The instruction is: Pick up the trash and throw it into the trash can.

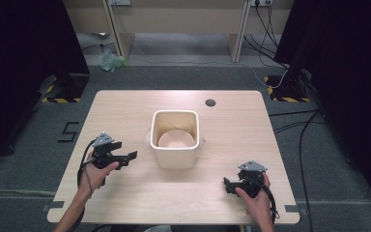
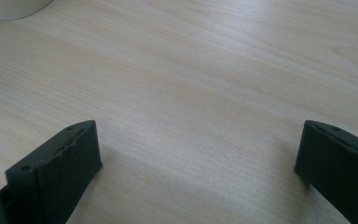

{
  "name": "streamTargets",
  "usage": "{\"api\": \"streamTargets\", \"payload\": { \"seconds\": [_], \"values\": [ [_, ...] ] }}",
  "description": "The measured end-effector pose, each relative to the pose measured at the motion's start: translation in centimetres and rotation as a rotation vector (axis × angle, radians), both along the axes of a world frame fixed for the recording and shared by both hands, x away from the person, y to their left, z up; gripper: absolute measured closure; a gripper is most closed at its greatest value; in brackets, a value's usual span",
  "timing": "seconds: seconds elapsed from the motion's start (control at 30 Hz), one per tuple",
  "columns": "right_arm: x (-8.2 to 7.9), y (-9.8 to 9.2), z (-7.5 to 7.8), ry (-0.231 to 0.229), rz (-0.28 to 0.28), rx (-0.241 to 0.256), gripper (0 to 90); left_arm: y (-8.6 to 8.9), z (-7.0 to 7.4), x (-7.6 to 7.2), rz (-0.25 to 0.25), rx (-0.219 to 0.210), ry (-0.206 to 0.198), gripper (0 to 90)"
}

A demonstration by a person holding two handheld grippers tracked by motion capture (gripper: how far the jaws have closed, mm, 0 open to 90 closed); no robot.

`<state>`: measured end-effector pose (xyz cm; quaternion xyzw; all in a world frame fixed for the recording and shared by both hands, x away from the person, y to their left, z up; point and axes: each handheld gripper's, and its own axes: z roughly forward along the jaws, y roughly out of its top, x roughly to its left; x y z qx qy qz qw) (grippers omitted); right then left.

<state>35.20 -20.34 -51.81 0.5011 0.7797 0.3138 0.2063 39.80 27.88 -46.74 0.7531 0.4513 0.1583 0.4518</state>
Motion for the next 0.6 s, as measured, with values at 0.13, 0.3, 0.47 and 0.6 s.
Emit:
{"api": "streamTargets", "payload": {
  "seconds": [0.13, 0.3, 0.47, 0.6],
  "values": [
    [0.0, 0.0, 0.0, 0.0, 0.0, 0.0, 0.3, -0.1, -0.3, -0.3, -0.005, 0.009, 0.004, 14.7],
    [0.0, 0.0, 0.0, 0.0, -0.001, 0.001, 0.3, -0.2, -0.6, -0.8, -0.011, 0.015, 0.006, 14.7],
    [0.0, 0.0, 0.0, 0.001, -0.001, 0.001, 0.3, -0.2, -0.9, -1.2, -0.006, 0.022, 0.006, 14.7],
    [0.0, 0.0, 0.0, -0.001, 0.001, -0.001, 0.3, -0.1, -1.2, -1.6, -0.009, 0.032, 0.008, 14.7]
  ]
}}
